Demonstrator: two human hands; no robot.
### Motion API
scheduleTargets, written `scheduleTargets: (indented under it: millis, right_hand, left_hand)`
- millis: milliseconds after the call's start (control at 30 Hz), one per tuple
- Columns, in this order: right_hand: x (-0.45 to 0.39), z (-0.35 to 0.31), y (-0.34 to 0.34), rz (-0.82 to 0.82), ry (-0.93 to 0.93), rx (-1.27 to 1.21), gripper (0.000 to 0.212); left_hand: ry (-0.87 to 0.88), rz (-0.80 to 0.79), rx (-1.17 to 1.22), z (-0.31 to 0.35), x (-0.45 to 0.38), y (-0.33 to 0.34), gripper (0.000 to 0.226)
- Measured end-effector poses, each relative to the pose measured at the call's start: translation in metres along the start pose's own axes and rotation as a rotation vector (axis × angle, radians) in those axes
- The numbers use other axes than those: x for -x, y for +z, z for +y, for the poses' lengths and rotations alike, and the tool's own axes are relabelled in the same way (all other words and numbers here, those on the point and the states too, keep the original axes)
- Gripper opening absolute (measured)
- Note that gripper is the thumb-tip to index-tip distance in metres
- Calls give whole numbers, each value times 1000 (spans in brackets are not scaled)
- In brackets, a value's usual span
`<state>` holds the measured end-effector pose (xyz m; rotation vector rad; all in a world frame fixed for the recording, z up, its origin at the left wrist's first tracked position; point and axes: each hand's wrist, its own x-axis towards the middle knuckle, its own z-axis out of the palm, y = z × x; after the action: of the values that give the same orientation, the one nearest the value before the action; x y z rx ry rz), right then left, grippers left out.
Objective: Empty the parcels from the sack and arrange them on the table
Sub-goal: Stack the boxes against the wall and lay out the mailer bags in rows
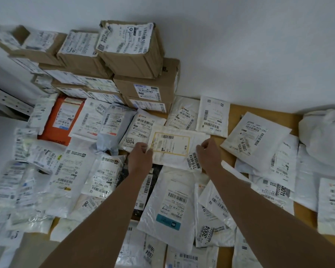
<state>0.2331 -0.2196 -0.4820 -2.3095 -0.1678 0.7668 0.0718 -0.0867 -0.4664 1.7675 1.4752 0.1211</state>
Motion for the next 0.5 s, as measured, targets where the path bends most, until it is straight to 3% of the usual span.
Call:
scheduleTargets:
  millis: [333,500]
  right_hand:
    - [9,11,7,-85,-152,178,18]
    - [14,15,1,-102,-219,102,16]
  left_hand:
    - [22,76,-221,-7,0,12,34]
    - [-9,128,-157,-2,6,14,39]
